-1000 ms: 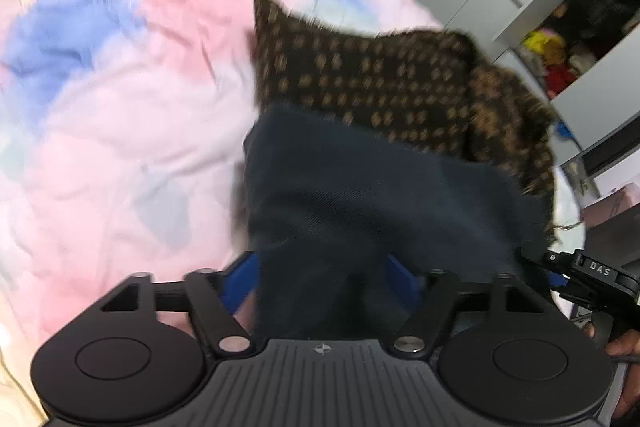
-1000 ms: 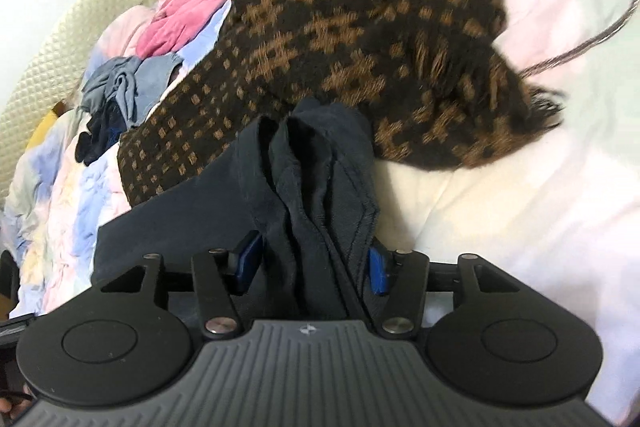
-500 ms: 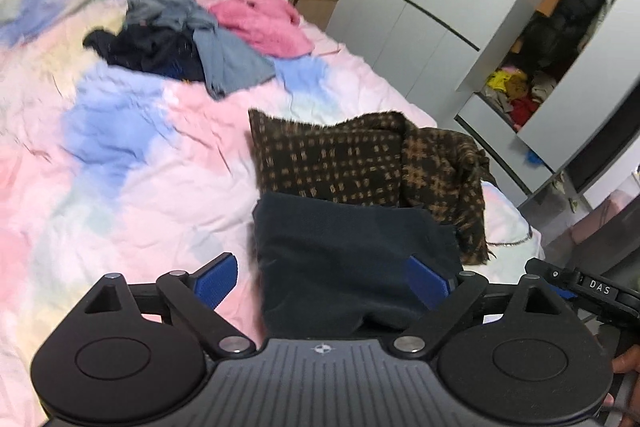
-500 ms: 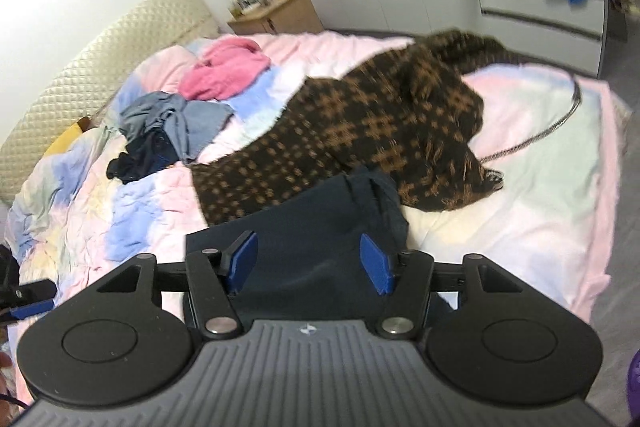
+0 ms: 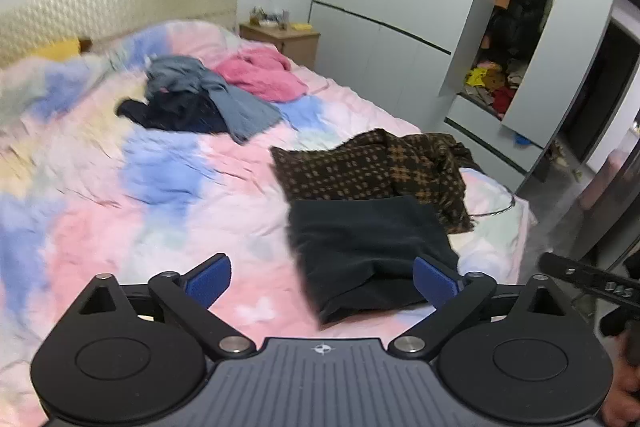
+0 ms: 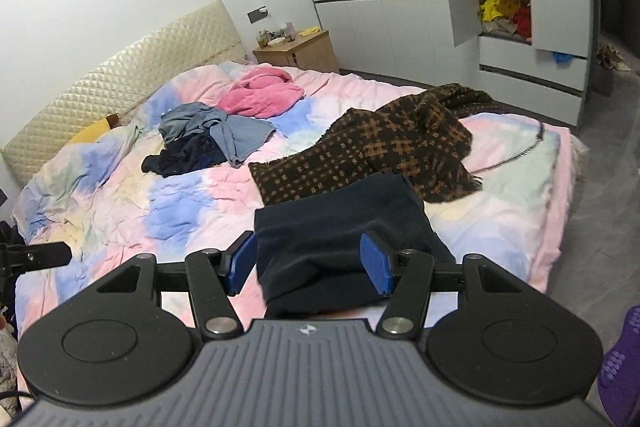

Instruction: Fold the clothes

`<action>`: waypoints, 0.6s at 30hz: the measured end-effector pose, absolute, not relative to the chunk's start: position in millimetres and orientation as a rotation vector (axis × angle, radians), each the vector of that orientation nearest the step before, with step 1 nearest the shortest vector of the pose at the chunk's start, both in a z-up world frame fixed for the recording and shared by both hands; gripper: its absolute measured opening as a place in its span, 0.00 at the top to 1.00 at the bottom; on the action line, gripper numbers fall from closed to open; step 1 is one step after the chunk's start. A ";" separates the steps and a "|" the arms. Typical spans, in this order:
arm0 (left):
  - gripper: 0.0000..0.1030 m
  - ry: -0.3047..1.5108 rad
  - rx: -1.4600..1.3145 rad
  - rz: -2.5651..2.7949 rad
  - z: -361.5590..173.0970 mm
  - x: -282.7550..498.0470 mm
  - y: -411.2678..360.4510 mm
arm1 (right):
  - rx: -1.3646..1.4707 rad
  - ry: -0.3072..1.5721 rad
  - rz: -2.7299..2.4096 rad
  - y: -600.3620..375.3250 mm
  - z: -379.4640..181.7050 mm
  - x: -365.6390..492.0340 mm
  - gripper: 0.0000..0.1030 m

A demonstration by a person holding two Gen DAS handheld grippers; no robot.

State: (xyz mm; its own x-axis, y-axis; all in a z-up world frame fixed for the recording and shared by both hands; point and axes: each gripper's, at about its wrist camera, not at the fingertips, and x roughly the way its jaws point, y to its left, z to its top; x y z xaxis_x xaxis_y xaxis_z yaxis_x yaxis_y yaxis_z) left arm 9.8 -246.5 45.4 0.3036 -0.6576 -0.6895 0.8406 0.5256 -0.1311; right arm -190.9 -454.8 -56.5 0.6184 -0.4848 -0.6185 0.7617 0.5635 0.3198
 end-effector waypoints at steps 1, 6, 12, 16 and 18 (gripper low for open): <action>0.03 0.760 0.277 -1.008 50.7 4.9 -234.4 | 0.615 0.497 -0.771 -442.8 -50.3 -196.0 0.43; 0.03 0.738 0.285 -1.000 74.3 -19.0 -178.5 | 0.594 0.484 -0.786 -386.4 -23.8 -218.3 0.42; 0.01 0.719 0.273 -0.981 96.2 -46.1 -123.3 | 0.555 0.507 -0.799 -339.7 -8.4 -230.0 0.42; 0.01 0.706 0.276 -0.983 104.3 -61.5 -98.4 | 0.523 0.505 -0.796 -317.0 -0.2 -228.0 0.40; 0.01 0.703 0.280 -0.980 106.0 -66.8 -90.8 | 0.507 0.499 -0.788 -307.0 4.0 -225.1 0.37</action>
